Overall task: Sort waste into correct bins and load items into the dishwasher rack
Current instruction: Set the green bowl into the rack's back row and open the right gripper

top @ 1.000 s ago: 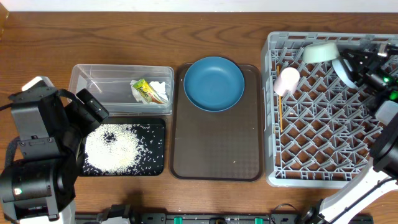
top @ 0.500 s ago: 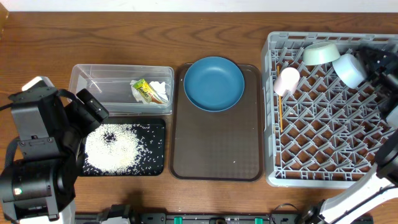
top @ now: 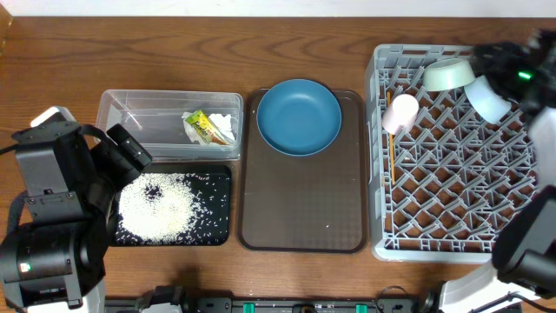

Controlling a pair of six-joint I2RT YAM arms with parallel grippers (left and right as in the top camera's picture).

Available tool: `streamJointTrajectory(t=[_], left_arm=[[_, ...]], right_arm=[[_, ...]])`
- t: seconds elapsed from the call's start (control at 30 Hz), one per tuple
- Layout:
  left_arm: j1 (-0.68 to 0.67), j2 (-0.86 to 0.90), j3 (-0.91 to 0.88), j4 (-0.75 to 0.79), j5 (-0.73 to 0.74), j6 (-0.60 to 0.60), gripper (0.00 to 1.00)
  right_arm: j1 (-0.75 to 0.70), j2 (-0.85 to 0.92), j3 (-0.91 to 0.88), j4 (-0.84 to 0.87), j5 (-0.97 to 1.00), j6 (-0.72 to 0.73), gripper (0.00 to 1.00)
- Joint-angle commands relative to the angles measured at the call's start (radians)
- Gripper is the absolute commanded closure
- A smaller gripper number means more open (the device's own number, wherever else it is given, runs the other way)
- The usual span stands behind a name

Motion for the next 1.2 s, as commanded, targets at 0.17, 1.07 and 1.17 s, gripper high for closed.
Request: streamJointTrajectory(t=[0.17, 1.07, 1.17], left_arm=[[0.005, -0.002, 0.016, 0.001, -0.013, 0.009, 0.06], [0.005, -0.002, 0.016, 0.0, -0.013, 0.009, 0.06], [0.005, -0.002, 0.016, 0.0, -0.013, 0.009, 0.06]], right_arm=[[0.274, -0.001, 0.041, 0.026, 0.628, -0.555, 0.51], [0.195, 0.05, 0.04, -0.356, 0.661, -0.523, 0.51], [0.19, 0.039, 0.04, -0.359, 0.567, -0.525, 0.46]])
